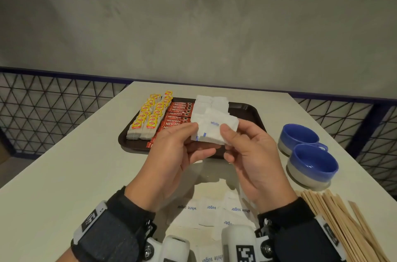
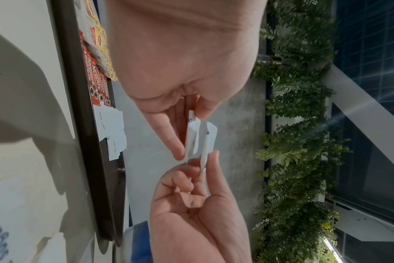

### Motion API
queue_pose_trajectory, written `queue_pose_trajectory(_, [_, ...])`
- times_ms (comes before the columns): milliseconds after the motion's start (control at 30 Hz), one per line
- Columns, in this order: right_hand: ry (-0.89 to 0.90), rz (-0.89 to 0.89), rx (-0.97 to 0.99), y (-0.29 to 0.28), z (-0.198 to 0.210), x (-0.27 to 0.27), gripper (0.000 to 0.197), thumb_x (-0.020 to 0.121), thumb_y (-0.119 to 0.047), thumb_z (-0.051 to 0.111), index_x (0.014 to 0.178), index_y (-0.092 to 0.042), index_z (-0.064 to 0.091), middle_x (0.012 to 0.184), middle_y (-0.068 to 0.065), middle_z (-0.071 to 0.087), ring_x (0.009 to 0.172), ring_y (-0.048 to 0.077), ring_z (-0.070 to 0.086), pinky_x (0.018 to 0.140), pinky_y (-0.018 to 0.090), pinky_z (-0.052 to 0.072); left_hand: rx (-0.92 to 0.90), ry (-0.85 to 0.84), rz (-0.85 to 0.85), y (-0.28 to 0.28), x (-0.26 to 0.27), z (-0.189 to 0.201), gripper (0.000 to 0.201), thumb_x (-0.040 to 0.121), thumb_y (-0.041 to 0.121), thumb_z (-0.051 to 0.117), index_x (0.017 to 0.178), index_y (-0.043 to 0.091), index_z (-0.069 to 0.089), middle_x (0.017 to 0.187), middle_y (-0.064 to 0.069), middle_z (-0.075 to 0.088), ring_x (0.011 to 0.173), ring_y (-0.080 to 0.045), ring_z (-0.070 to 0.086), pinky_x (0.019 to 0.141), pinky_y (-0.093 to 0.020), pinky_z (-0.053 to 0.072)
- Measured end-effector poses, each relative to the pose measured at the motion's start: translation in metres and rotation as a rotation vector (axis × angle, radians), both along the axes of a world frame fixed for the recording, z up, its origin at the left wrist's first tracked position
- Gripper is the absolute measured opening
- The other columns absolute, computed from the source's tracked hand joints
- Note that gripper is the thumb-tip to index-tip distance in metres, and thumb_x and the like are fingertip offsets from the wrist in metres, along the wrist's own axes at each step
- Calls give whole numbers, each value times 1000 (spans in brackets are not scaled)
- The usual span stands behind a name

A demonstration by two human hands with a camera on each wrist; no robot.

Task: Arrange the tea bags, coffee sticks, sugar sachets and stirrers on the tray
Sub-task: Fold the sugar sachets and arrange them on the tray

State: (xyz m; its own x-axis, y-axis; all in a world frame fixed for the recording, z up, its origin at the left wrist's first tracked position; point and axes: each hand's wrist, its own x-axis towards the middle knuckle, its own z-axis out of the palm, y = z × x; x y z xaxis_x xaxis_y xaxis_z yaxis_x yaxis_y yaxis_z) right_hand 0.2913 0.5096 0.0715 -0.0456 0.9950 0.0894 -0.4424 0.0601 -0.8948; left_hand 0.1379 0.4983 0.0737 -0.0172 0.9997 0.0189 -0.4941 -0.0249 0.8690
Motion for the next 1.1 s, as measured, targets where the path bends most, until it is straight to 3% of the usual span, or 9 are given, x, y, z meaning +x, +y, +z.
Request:
queue_pose_trajectory(133, [-81, -43, 48, -1, -2, -2, 22, 85, -3, 75, 107, -5, 72, 88, 10, 77, 60, 13, 57, 49, 23, 41, 90, 148, -19, -3, 4, -2, 30, 93, 30, 67, 107, 6, 78, 105, -17, 78, 91, -31, 76, 79, -33, 65])
queue_pose_trajectory(233, [-82, -72, 50, -1, -4, -3, 26, 84, -3, 77, 108, -5, 71, 90, 16, 74, 59, 14, 60, 48, 23, 43, 154, 188, 11, -3, 5, -7, 23, 92, 15, 69, 112, 7, 77, 106, -12, 80, 88, -25, 77, 77, -29, 63])
queue_pose_trajectory(333, [-84, -86, 11, 1, -5, -4, 27, 83, -13, 79, 109, -9, 71, 98, 24, 72, 75, 23, 59, 56, 28, 42, 162, 191, 14, -2, 3, -9, 25, 95, 8, 66, 118, 6, 74, 109, -10, 79, 89, -23, 77, 75, -27, 63])
queue_pose_trajectory(400, [-71, -39, -32, 1, -3, -4, 21, 88, -19, 75, 107, -9, 73, 103, 20, 75, 80, 24, 59, 58, 29, 42, 162, 182, 0, -1, 2, -9, 25, 95, 6, 65, 119, 5, 73, 107, -14, 79, 89, -25, 77, 75, -28, 63])
queue_pose_trajectory(500, [-65, -9, -49, 0, -3, -2, 15, 92, -19, 71, 99, -6, 75, 101, 16, 77, 79, 23, 58, 59, 29, 41, 151, 183, -21, -1, 2, -10, 28, 95, 5, 65, 122, 7, 71, 107, -16, 79, 92, -30, 77, 78, -30, 64])
queue_pose_trajectory(633, [-107, -37, -16, 1, -6, -2, 16, 93, -19, 71, 101, -6, 74, 100, 12, 78, 80, 22, 63, 59, 29, 44, 149, 181, -35, -2, 2, -11, 31, 95, 3, 64, 125, 8, 69, 109, -15, 79, 94, -31, 77, 81, -33, 64])
queue_pose_trajectory(1100, [-112, -90, 7, 2, -9, -4, 17, 92, -20, 72, 103, -6, 73, 102, 17, 76, 79, 26, 61, 59, 30, 46, 144, 193, -16, 0, 4, -12, 27, 96, 6, 64, 123, 8, 70, 106, -14, 79, 94, -32, 78, 80, -34, 65])
